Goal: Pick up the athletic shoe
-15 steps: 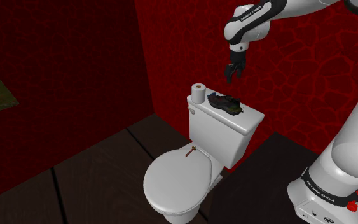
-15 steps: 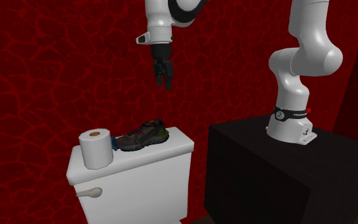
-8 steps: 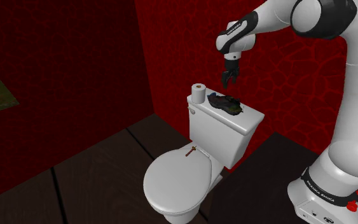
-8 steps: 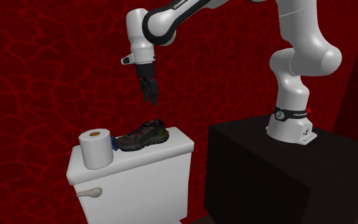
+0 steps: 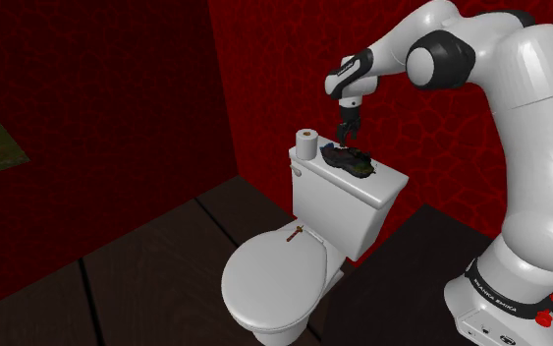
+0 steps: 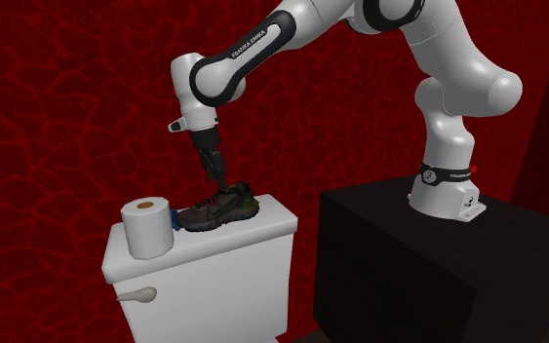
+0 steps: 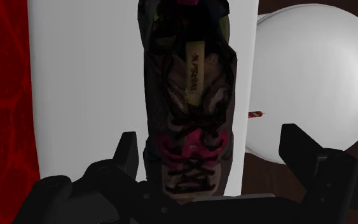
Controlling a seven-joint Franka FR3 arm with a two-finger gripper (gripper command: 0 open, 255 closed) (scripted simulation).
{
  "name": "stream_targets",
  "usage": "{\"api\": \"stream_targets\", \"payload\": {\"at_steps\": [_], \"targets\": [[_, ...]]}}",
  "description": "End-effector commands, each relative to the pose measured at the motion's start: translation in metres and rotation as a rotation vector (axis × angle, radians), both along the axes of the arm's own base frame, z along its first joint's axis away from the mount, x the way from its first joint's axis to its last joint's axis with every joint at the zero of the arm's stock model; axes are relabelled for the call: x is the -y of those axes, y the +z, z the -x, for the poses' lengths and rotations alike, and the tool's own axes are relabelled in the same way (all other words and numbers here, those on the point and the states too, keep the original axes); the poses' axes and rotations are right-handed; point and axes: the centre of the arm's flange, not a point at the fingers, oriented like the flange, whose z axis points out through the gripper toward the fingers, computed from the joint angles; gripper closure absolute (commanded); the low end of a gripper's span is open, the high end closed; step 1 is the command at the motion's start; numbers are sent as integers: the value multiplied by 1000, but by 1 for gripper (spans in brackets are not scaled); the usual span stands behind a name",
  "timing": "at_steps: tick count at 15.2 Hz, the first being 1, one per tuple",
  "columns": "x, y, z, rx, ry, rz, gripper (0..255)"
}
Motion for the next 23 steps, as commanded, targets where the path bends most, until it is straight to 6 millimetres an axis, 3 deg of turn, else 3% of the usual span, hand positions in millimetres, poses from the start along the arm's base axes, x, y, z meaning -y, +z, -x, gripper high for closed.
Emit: {"api": "stream_targets", "payload": {"at_steps": [1,6,8,9,18,23], "targets": [[2,-10,-2,-1,2,-1,0],[2,-40,-2,-1,2,-1,0],[2,-40,-2,-1,2,-1,0],[3,-39,-2,-1,2,-1,255],[2,-40,-2,-1,2,-1,255],[2,-13,-2,-1,2,-1,255]]}}
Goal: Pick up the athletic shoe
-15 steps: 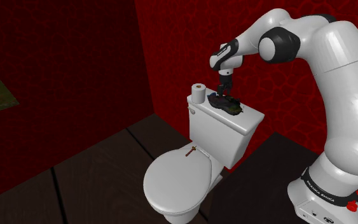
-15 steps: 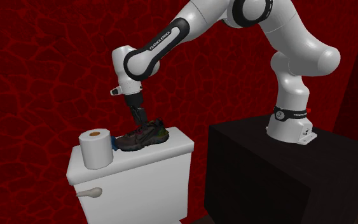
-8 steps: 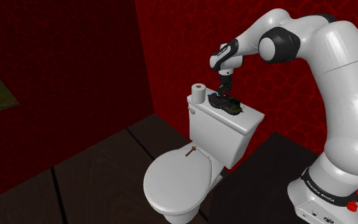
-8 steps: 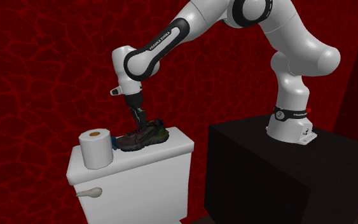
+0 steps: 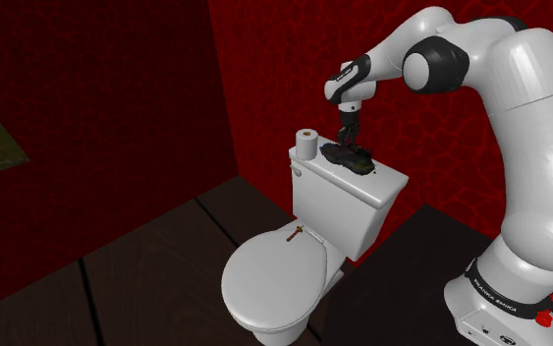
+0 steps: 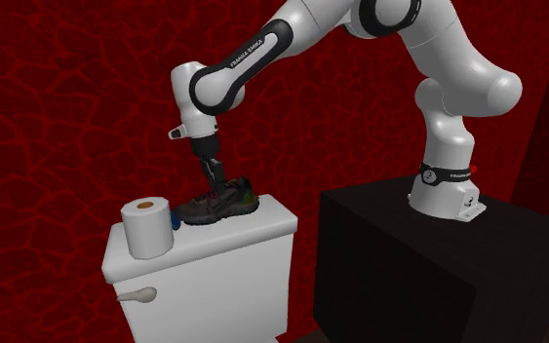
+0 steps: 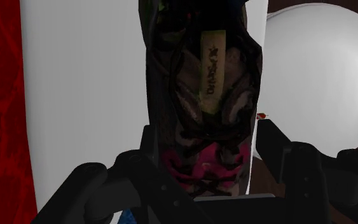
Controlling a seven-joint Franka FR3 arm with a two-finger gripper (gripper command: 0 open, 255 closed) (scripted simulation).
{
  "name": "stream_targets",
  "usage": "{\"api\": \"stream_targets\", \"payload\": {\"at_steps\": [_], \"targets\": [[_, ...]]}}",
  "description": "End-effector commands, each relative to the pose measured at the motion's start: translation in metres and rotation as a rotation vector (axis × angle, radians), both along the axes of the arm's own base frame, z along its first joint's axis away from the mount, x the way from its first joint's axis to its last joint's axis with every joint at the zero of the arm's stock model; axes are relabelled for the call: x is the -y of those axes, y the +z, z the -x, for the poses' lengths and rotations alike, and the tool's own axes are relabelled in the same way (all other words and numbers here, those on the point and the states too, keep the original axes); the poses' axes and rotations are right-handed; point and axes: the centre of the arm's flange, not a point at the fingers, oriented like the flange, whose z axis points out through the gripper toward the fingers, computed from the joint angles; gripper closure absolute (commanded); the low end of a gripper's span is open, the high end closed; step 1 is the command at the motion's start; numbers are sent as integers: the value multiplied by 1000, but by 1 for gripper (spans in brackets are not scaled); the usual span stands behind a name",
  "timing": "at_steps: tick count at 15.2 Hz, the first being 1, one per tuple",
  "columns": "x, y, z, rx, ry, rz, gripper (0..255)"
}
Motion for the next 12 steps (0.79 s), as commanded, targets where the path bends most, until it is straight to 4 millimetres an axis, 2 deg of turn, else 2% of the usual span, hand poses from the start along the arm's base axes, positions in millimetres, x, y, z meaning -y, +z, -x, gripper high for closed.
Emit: {"api": "stream_targets", "payload": {"at_steps": [1,10,12], "targets": [[0,11,0,1,0,0,255],[0,59,0,1,0,0,255],[0,59,0,1,0,0,255]]}}
